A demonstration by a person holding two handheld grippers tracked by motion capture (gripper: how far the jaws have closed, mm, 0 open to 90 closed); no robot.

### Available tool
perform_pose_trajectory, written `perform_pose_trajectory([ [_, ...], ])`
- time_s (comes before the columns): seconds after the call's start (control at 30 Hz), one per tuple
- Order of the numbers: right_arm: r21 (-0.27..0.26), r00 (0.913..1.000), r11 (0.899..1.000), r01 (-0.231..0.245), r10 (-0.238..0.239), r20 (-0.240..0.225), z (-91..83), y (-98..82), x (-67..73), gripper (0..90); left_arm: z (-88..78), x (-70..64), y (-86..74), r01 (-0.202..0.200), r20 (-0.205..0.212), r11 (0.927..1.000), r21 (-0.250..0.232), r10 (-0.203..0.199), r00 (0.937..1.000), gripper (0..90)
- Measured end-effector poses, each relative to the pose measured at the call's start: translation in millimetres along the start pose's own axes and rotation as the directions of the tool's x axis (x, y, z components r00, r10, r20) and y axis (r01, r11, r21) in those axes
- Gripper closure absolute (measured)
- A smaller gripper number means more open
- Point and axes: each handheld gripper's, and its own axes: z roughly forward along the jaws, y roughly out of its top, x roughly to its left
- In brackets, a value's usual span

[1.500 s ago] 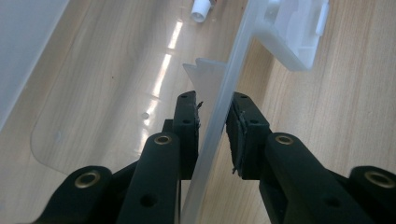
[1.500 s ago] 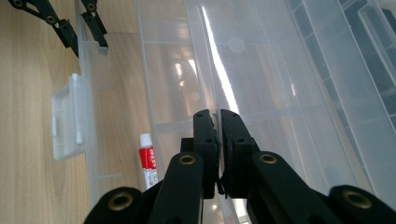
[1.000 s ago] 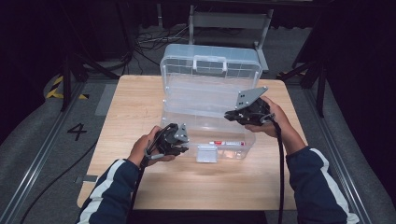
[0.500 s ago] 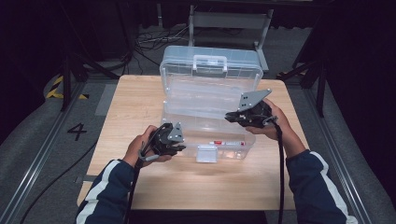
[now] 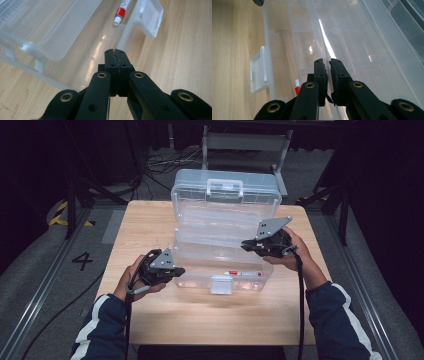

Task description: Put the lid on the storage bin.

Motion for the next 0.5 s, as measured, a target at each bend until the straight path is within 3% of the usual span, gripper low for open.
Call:
perform_pose_trajectory([
  [0.2,-0.001,1.0000,1.000,-0.001,0.001,0.000,0.3,0.3,0.0,83.6,-7.5,6.2,-6.6,0.044,-0.016,0.9984,-0.036,-0.045,0.9989,90.0],
  [0.33,-0.004,1.0000,1.000,-0.002,0.002,0.002,0.1,-0.5,0.4,83.5,-11.4,10.3,-10.0,0.060,-0.050,0.9969,-0.050,-0.062,0.9968,90.0],
  [0.5,-0.007,1.0000,1.000,-0.007,0.007,0.003,0.1,-1.5,1.3,83.5,-12.1,19.1,-11.8,0.105,-0.098,0.9906,-0.088,-0.113,0.9888,90.0],
])
